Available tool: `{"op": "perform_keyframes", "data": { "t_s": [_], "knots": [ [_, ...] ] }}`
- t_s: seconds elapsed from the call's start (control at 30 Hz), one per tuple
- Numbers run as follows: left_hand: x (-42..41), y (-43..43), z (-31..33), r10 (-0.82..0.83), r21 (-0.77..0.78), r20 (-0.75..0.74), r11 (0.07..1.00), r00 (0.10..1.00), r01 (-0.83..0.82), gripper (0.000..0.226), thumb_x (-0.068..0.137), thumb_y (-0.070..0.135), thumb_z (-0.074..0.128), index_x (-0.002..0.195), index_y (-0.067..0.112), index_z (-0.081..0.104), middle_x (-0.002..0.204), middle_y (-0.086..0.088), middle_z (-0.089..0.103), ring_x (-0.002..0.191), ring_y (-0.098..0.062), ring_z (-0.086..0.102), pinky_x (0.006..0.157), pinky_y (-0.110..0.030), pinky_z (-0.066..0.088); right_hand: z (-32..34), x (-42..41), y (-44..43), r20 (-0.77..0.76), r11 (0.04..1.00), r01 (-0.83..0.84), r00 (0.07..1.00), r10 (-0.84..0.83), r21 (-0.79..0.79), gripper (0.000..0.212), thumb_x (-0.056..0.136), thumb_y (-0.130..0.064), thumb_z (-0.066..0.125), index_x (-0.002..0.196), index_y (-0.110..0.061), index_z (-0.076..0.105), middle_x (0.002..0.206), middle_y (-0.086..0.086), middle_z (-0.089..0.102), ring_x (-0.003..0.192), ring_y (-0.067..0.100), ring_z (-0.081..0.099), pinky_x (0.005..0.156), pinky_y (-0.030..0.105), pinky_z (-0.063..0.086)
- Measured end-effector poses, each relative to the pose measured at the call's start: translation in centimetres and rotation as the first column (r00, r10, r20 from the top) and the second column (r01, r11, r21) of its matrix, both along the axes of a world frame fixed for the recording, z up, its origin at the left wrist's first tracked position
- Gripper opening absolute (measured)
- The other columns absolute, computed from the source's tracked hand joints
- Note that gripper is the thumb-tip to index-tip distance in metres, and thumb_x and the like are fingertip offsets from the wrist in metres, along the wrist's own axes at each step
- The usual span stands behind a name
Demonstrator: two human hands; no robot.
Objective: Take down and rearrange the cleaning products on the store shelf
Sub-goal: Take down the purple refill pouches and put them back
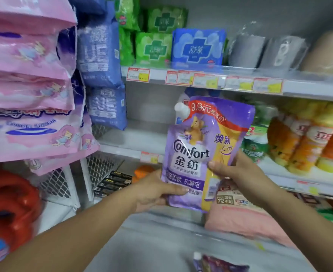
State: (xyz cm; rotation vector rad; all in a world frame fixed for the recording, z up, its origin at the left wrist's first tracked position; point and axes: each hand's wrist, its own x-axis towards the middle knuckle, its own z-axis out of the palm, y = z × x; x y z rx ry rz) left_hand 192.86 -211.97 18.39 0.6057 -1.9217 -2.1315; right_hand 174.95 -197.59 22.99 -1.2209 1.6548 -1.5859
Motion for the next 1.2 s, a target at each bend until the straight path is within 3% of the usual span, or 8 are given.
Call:
{"op": "perform_keyframes", "data": {
  "t_s": [0.1,0.17,0.4,0.5,0.67,0.8,0.93,1.2],
  "knots": [
    [0.3,3.2,-1.0,0.107,-0.042,0.0,0.993,0.994,-0.107,0.042,0.08,0.006,0.076,0.119,0.02,0.066,0.112,0.002,0.074,0.105,-0.015,0.069,0.093,-0.037,0.054,1.4,-0.5,2.6,0.013,0.987,0.128,0.992,-0.127,-0.1,0.04,0.086,-0.017,0.073,0.12,-0.025,0.052,0.103,-0.001,0.072,0.084,0.015,0.07,0.063,0.041,0.059],
    [0.6,4.8,-1.9,0.152,-0.034,-0.013,0.988,0.988,-0.153,0.04,0.08,0.004,0.077,0.116,0.019,0.067,0.106,0.003,0.075,0.095,-0.011,0.071,0.079,-0.029,0.057,2.1,-1.0,4.2,0.027,0.971,0.168,0.986,-0.165,-0.17,0.021,0.096,-0.024,0.06,0.115,-0.032,0.055,0.095,-0.009,0.072,0.082,0.013,0.068,0.067,0.04,0.058],
    [-0.4,7.7,-4.7,0.109,-0.035,0.003,0.993,0.994,-0.109,0.05,0.076,-0.004,0.078,0.118,0.018,0.063,0.104,0.002,0.076,0.091,-0.012,0.073,0.069,-0.022,0.056,0.4,-3.5,8.4,0.104,0.968,0.239,0.967,-0.231,-0.072,0.021,0.103,-0.022,0.049,0.105,-0.018,0.069,0.097,0.012,0.074,0.087,0.032,0.07,0.076,0.048,0.061],
    [-1.0,8.1,-5.5,0.07,-0.018,0.025,0.997,0.997,-0.07,0.071,0.064,-0.002,0.088,0.124,0.025,0.061,0.119,0.0,0.07,0.099,-0.023,0.072,0.08,-0.04,0.059,0.0,-5.1,9.8,0.208,0.964,0.257,0.949,-0.238,-0.067,0.018,0.1,-0.013,0.053,0.098,-0.02,0.069,0.096,0.013,0.072,0.088,0.034,0.068,0.086,0.056,0.057],
    [-1.4,9.9,-5.6,0.008,-0.101,-0.033,0.995,0.999,-0.012,0.078,0.064,-0.006,0.087,0.125,0.034,0.058,0.127,0.001,0.058,0.09,-0.023,0.073,0.074,-0.031,0.058,0.0,-6.6,11.3,0.378,0.976,0.167,0.92,-0.104,-0.138,0.028,0.099,-0.005,0.047,0.085,-0.017,0.069,0.101,0.017,0.073,0.104,0.04,0.068,0.068,0.045,0.061],
    [-1.9,11.2,-6.9,0.023,-0.21,-0.083,0.977,0.996,-0.04,0.089,0.06,0.007,0.093,0.128,0.047,0.054,0.136,0.004,0.049,0.109,-0.021,0.067,0.078,-0.025,0.057,0.3,-7.5,12.1,0.374,0.979,0.036,0.927,0.043,-0.201,0.009,0.081,-0.012,0.066,0.081,-0.018,0.072,0.103,0.014,0.075,0.116,0.041,0.063,0.095,0.057,0.05],
    [-2.3,11.4,-7.3,0.009,-0.364,-0.032,0.931,0.999,-0.02,0.096,0.056,0.027,0.093,0.127,0.068,0.042,0.142,0.018,0.035,0.123,-0.016,0.056,0.095,-0.035,0.055,0.3,-7.6,12.5,0.352,0.969,-0.083,0.921,0.164,-0.233,0.025,0.065,-0.021,0.086,0.085,-0.016,0.072,0.109,0.014,0.073,0.122,0.039,0.06,0.097,0.054,0.049],
    [-1.9,11.1,-7.5,0.016,-0.461,0.001,0.887,1.0,-0.014,0.102,0.064,0.015,0.092,0.14,0.054,0.037,0.144,0.015,0.03,0.126,-0.011,0.05,0.094,-0.024,0.053,0.0,-6.9,11.9,0.359,0.966,-0.081,0.918,0.167,-0.244,0.011,0.073,-0.013,0.073,0.084,-0.015,0.07,0.098,0.015,0.074,0.116,0.036,0.064,0.094,0.046,0.053]
  ]
}}
